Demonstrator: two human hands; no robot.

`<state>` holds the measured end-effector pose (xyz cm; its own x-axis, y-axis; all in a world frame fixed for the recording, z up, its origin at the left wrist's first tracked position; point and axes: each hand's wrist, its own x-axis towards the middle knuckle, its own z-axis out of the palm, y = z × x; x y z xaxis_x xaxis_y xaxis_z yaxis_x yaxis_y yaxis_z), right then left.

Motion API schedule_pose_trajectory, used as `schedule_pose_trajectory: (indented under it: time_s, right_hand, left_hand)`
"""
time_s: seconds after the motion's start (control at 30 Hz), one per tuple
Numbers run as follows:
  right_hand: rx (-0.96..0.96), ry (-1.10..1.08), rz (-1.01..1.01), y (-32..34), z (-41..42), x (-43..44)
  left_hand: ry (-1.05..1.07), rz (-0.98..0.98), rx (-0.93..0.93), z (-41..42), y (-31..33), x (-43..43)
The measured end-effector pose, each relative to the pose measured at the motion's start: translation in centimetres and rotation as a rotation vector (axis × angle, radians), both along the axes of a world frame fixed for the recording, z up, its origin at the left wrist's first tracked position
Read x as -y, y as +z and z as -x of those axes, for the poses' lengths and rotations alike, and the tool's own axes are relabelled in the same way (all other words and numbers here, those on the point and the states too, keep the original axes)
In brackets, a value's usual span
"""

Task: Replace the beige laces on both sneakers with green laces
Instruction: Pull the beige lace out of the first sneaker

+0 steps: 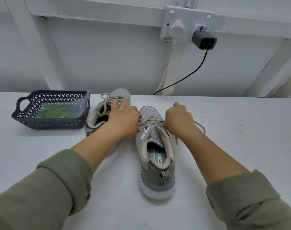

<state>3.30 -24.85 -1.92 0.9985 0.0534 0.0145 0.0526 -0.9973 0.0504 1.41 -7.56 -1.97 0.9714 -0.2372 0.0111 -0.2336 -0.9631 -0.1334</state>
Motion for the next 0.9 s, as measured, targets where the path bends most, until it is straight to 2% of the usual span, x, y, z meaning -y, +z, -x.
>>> schedule_pose_trajectory:
  time_s: [0.1,0.2,0.27,0.4,0.57,0.73,0.83,0.9]
  right_hand:
    - [0.072,-0.079,0.122,0.22,0.23,-0.10]
    - [0.044,0.156,-0.019,-0.06,0.00,-0.42]
    - [0.033,0.206,-0.012,0.10,0.02,-0.18]
    - [0.073,-0.037,0.217,0.23,0.65,0.03]
    - [0.104,0.232,0.069,-0.39,0.06,-0.28]
    - [0.060,-0.025,0.169,-0.05,0.62,0.04]
    - [0.126,0.149,0.068,-0.50,0.13,-0.49]
    - [0.097,0.230,0.005,-0.57,0.04,-0.35]
  left_hand:
    - [0.001,0.000,-0.001,0.02,-0.01,-0.05]
    - [-0.001,-0.006,0.001,0.02,-0.01,-0.04]
    - [0.001,-0.004,-0.004,0.00,0.02,-0.03]
    - [-0.001,-0.016,-0.001,0.13,0.11,0.06]
    - [-0.004,-0.023,0.000,0.21,0.27,0.06]
    - [-0.005,-0.032,-0.001,0.29,0.33,0.17]
    - [-0.002,-0.027,0.003,0.29,0.31,0.09]
    - [-0.004,-0.027,0.005,0.30,0.33,0.06]
